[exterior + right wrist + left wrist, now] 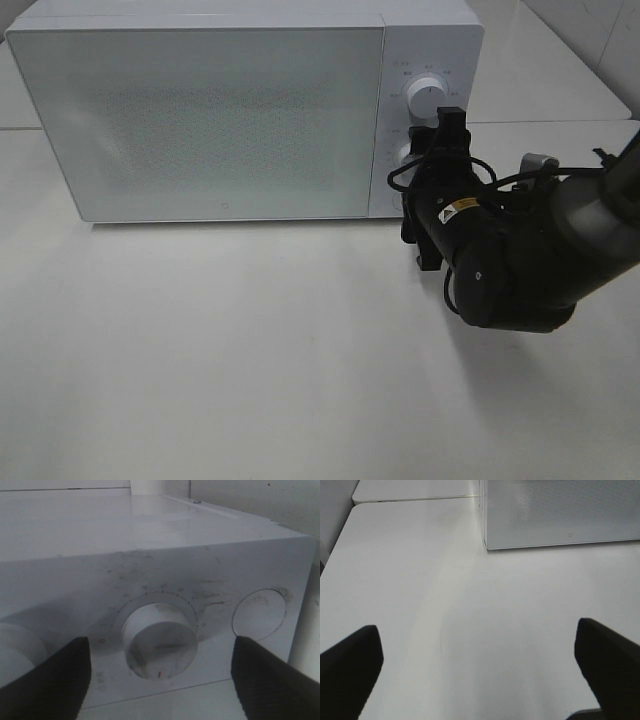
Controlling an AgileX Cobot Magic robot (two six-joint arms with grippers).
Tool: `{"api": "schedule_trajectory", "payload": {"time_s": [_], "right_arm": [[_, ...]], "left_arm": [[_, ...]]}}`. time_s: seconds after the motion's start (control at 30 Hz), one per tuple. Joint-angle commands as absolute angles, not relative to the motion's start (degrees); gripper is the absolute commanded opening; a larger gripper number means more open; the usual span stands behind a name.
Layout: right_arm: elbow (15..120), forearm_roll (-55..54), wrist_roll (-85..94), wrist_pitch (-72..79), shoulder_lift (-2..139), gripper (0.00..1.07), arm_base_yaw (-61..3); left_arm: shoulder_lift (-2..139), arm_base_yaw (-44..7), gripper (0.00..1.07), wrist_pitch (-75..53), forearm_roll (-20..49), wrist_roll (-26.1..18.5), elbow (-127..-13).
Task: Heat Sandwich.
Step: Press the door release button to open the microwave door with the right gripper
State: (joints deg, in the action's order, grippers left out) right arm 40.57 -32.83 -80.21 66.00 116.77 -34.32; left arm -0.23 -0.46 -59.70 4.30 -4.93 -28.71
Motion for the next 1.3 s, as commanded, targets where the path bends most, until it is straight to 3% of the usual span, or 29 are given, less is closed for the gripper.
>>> {"api": "schedule_trajectory", "payload": {"time_s": [0.03,0.53,0.8,1.2,1.3], "right_arm": [[38.3,-30.3,-80.7,66.5,114.6,0.76,-34.0],[28.5,-21.3,-78.1,58.8,105.9,0.76,-34.0],[28.1,-18.3,-59.1,40.5,97.3,0.76,-33.7],[28.2,-18.3,-27.1,19.8,87.0,0.76,-28.9],[30.5,-18.0,-15.8,8.0,84.3,0.76,-26.8]], "left_arm": [[-1.7,-0.3,1.03,-58.8,4.8,-5.0,-28.5],[-1.7,-0.3,1.03,-58.8,4.8,-5.0,-28.5],[-1.7,-0.3,1.03,-58.8,4.8,-5.0,-28.5],[-1.7,-0.3,1.03,-58.8,4.8,-5.0,-28.5],[-1.7,-0.3,1.03,-58.8,4.8,-5.0,-28.5]]}}
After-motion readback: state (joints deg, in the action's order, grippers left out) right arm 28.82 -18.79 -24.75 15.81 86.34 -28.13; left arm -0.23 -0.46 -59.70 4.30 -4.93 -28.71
